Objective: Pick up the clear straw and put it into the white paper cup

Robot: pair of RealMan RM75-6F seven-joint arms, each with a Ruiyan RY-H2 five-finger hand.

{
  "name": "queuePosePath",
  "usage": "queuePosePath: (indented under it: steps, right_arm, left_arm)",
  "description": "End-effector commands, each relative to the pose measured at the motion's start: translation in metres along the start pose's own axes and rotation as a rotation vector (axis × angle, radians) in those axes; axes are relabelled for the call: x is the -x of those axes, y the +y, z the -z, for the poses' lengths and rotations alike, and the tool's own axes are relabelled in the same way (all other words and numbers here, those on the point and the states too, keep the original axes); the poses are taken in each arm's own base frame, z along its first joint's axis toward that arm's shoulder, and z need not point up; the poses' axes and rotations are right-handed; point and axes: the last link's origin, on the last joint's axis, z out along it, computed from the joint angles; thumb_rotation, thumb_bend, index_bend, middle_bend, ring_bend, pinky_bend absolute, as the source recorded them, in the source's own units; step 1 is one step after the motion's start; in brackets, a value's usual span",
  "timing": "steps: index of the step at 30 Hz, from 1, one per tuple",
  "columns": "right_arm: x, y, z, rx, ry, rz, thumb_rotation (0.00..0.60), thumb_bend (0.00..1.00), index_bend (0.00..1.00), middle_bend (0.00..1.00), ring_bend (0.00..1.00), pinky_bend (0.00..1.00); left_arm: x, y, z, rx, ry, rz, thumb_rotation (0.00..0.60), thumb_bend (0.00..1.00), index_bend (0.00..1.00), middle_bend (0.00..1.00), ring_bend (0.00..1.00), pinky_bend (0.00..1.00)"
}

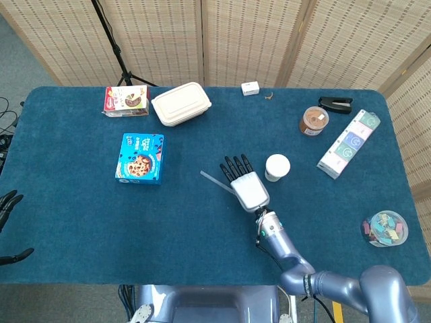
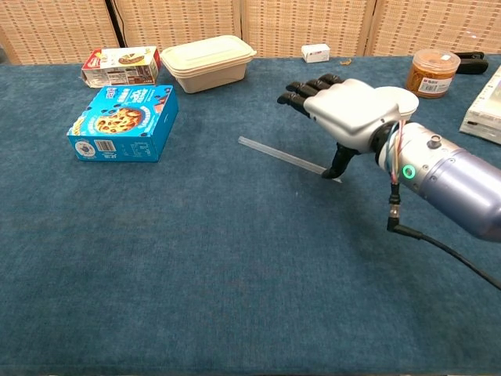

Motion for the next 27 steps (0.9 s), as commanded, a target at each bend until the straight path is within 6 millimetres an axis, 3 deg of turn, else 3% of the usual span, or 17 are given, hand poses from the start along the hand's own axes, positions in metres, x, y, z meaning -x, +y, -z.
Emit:
queuePosePath:
  steps: [1, 10, 17, 27]
  right_arm:
    - [-0.006, 0.008, -0.003, 0.004, 0.043, 0.054, 0.600, 0.00, 0.00, 0.00, 0.00, 0.00]
    - [-0.026, 0.015, -0.005, 0.021, 0.108, 0.046, 0.600, 0.00, 0.00, 0.00, 0.00, 0.00]
    - [-0.042, 0.006, -0.002, 0.057, 0.044, -0.216, 0.600, 0.00, 0.00, 0.00, 0.00, 0.00]
    - [-0.054, -0.002, -0.023, 0.151, -0.072, -0.450, 0.600, 0.00, 0.26, 0.00, 0.00, 0.00]
  left_arm:
    - [0.000, 0.000, 0.000, 0.000, -0.001, 0.000, 0.600, 0.00, 0.00, 0.00, 0.00, 0.00]
    - [0.001, 0.001, 0.001, 0.004, -0.005, -0.001, 0.600, 0.00, 0.00, 0.00, 0.00, 0.00]
    - [0.001, 0.002, 0.002, 0.005, -0.005, 0.000, 0.600, 0.00, 0.00, 0.00, 0.00, 0.00]
    - [-0.002, -0.001, 0.000, -0.004, -0.003, 0.013, 0.600, 0.01, 0.00, 0.00, 0.00, 0.00]
